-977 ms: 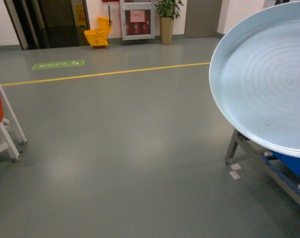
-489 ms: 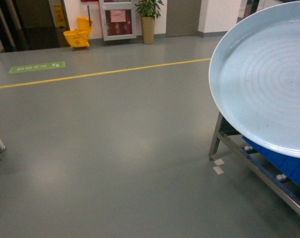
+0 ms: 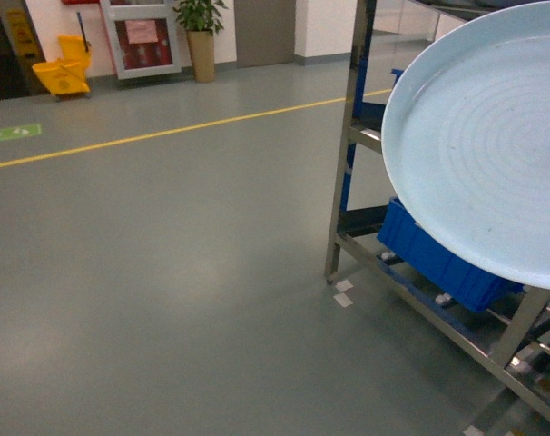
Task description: Place blue tray on left shelf second layer neatly
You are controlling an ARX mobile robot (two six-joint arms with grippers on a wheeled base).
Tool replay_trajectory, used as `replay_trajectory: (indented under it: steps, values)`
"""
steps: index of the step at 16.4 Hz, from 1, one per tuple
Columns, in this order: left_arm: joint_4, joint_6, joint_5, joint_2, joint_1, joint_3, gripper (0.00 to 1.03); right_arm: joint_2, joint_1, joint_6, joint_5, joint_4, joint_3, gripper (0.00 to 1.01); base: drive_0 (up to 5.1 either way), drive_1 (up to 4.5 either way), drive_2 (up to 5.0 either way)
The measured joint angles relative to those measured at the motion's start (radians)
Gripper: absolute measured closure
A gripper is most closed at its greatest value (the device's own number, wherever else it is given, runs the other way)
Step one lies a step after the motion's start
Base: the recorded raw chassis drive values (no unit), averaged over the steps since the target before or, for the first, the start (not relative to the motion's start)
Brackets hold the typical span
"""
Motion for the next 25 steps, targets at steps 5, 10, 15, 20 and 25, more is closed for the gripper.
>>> replay_trajectory:
  steps: [5, 10, 15, 20, 25]
  values:
    - [0.002, 0.000, -0.002, 0.000, 0.000, 0.000, 0.05, 0.000, 0.000, 0.000, -0.004, 0.002, 0.000, 0.99, -1.5, -1.54, -1.5]
    - [0.001, 0.000, -0.001, 0.000, 0.000, 0.000, 0.05, 0.000, 0.000, 0.000, 0.001, -0.001, 0.000, 0.99, -1.6, -1.55, -1.6]
    - [0.001, 0.000, 0.000, 0.000, 0.000, 0.000, 0.05, 0.000, 0.000, 0.000, 0.000, 0.001, 0.000, 0.99, -1.6, -1.65, -1.6]
    - [0.001, 0.000, 0.000, 0.000, 0.000, 0.000, 0.05, 0.000, 0.000, 0.000, 0.000, 0.001, 0.000, 0.99, -1.6, -1.57, -1.6]
    - [0.000, 0.000, 0.000, 0.000, 0.000, 0.000, 0.05, 0.000, 0.000, 0.000, -0.003, -0.002, 0.000, 0.99, -1.7, -1.69, -1.7]
